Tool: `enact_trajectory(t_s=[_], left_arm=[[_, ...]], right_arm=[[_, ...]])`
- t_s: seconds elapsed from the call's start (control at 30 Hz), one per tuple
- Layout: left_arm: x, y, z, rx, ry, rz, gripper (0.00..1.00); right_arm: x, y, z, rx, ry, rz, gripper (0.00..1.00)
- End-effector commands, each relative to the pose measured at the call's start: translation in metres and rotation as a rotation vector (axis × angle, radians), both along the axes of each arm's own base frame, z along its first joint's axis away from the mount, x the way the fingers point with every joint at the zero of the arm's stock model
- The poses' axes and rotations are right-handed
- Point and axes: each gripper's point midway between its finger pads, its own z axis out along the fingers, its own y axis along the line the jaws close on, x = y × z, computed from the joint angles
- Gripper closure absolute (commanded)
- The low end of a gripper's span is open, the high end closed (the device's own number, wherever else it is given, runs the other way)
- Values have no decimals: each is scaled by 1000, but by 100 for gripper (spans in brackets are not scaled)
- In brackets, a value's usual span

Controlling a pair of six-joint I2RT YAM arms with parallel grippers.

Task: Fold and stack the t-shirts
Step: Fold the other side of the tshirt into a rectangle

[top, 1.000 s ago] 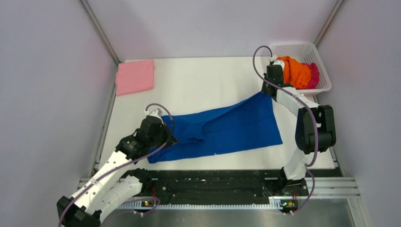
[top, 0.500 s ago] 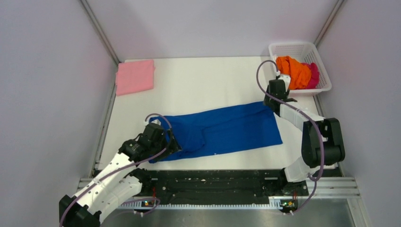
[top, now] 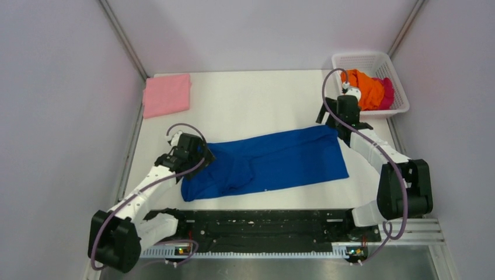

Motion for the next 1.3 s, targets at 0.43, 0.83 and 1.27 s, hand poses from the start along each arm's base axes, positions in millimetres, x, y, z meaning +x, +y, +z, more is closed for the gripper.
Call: enact_trajectory(t_s=[0.43,0.83,1.27], left_arm=[[98,39,-42,-36,59,55,77],[151,74,-38,5,77,112,100],[197,76,19,-24,23,40,77]], right_arm=[[11,55,-45,116,104,277,7],[-40,30,-86,76,270,158,7],[-81,18,-50,76,197,119,5]])
